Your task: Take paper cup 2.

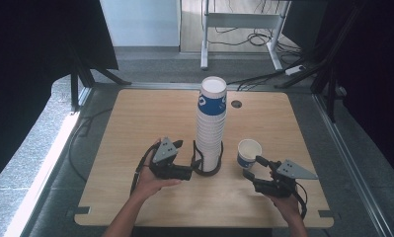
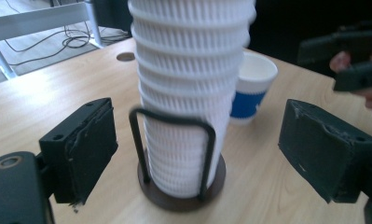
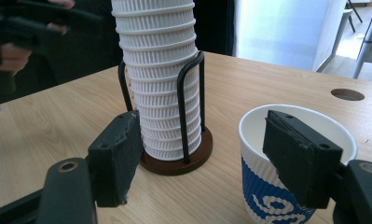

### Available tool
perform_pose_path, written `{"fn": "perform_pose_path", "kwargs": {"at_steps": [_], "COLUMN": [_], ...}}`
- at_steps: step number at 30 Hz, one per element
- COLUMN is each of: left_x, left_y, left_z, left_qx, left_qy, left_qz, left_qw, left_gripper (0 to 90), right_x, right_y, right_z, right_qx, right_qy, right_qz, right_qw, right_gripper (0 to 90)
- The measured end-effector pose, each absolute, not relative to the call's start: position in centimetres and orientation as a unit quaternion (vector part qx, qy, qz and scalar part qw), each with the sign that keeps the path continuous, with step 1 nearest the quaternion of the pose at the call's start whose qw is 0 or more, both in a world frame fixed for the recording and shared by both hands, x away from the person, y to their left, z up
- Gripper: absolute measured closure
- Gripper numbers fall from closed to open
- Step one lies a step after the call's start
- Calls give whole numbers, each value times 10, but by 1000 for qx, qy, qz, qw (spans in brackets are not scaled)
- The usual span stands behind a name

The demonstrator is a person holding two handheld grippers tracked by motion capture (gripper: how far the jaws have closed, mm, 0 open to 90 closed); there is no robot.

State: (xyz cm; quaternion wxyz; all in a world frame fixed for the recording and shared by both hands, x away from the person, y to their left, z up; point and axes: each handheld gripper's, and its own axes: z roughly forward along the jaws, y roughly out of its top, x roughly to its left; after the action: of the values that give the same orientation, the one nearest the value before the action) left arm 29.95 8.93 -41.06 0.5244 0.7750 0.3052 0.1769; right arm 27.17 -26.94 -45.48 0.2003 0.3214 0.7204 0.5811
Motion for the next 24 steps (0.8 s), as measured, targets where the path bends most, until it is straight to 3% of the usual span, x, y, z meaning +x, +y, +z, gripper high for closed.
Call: {"fn": "perform_pose_path", "kwargs": {"at_steps": [5,11,24], "left_x": [315,332,357], "left_y": [84,68,42], "left_z": [-400,-389,-395], "left_qx": [771,776,780], "left_qy": [290,277,292], "left_qz": [151,157,149], "left_qw": [547,544,533], "left_gripper": [76,58,99], "right_x": [271,271,272], "right_y": [-270,-271,-272], "right_z": [-455,-453,-454], "right_qx": [321,319,322], "right_qy": [720,720,713], "right_qz": [582,582,595], "right_qw": [200,202,187], "right_gripper": [284,289,284]}}
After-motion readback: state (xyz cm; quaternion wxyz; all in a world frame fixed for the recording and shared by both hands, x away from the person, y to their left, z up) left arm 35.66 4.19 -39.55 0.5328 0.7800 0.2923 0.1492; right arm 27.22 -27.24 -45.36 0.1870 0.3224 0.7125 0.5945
